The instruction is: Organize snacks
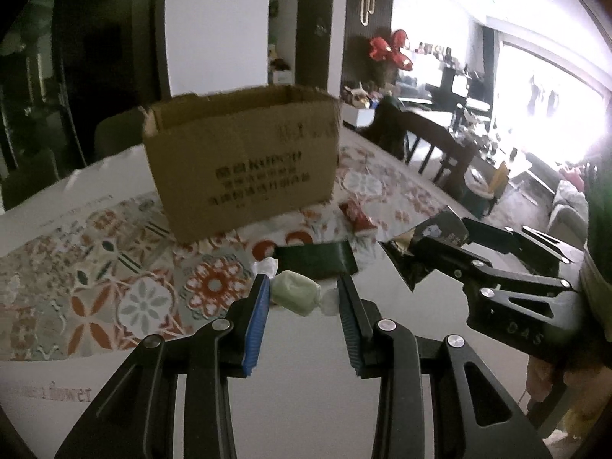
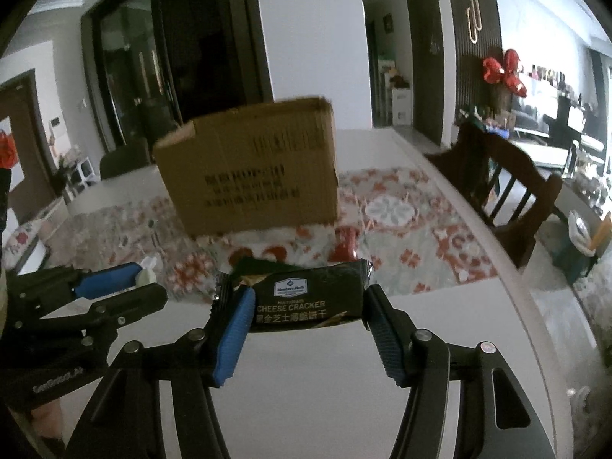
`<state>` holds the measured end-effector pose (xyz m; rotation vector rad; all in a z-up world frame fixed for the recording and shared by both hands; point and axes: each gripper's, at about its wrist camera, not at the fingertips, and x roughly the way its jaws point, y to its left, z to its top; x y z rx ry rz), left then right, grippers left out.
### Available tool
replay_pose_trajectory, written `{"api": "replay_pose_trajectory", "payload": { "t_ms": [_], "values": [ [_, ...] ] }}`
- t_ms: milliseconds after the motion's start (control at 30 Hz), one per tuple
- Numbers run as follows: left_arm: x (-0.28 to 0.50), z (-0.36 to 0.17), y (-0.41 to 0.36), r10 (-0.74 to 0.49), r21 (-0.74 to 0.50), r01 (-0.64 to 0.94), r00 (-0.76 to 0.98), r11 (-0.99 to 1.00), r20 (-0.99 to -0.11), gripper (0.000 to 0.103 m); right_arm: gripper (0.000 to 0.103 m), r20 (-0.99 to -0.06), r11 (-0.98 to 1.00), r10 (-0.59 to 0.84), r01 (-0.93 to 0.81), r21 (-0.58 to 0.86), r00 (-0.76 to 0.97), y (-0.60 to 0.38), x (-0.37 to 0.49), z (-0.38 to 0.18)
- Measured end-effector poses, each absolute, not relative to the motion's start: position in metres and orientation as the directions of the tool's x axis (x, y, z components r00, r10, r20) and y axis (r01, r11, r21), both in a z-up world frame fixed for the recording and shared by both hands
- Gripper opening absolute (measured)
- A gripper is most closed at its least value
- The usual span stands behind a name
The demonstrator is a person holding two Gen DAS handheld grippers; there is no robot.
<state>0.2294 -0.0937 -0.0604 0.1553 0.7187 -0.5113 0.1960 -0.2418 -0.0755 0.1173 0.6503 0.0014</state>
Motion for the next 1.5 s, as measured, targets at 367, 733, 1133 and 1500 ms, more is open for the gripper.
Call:
{"api": "replay_pose_trajectory", "payload": {
  "t_ms": [367,733,1133,1500],
  "values": [
    [0.231,-0.014,-0.084,-0.37,-0.014,0.441,0.735,0.897,-0.568,0.035,0.044,-0.461,0.988,0.059,0.014,0.154,0.885,-0.235,0.188,-0.033],
    [0.22,-0.018,-0.065,-0.308,0.004,0.378,0.761,0.926,-0.572,0.035,0.03,-0.464,0.992,0.104,-0.06,0.109,0.88,-0.222,0.2,-0.032],
    [0.21,-0.04,-0.04,-0.24,0.0,0.303,0.755,0.953,-0.611,0.035,0.03,-0.553,0.975,0.223,-0.182,0.128,0.803,-0.189,0.206,-0.063],
    [0.215,-0.068,-0.025,-0.191,0.003,0.258,0.725,0.966,-0.662,0.035,0.031,-0.655,0.948,0.311,-0.273,0.164,0.688,-0.16,0.227,-0.095]
  ]
}}
